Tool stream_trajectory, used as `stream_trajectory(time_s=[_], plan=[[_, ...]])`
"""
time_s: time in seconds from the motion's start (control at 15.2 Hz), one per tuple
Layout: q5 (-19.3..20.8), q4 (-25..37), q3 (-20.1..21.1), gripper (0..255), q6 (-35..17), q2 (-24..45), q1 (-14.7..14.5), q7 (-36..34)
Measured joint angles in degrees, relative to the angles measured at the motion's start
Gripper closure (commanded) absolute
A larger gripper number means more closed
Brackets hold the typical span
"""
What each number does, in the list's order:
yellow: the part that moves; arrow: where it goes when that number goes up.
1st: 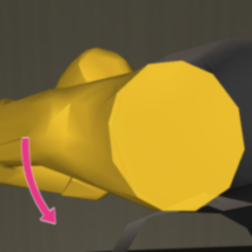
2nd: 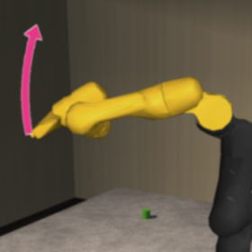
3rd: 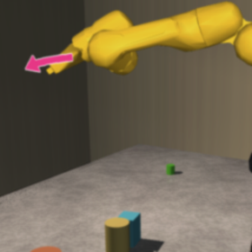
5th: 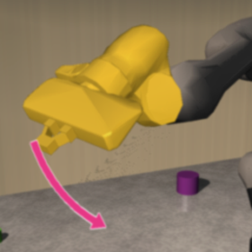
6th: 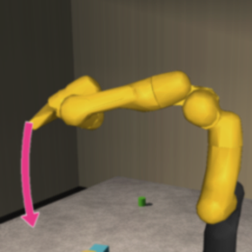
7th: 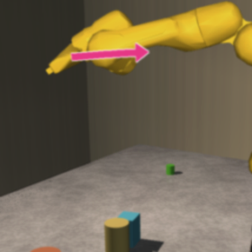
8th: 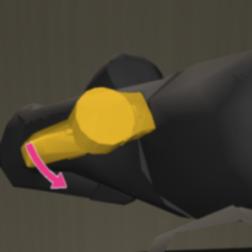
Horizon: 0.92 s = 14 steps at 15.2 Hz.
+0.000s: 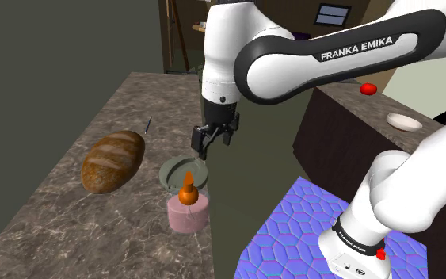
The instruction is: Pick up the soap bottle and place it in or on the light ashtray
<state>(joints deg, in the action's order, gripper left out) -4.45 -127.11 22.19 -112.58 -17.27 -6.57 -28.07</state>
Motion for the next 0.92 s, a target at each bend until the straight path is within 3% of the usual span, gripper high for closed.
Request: stream_trajectory(time_s=[0.46, 0.92], plan=[[3.07, 6.89, 4.93, 0, -4.58, 12.71, -1.39, -7.38], [4.29, 4.41, 5.50, 0, -9.48, 15.43, -1.68, -8.81]])
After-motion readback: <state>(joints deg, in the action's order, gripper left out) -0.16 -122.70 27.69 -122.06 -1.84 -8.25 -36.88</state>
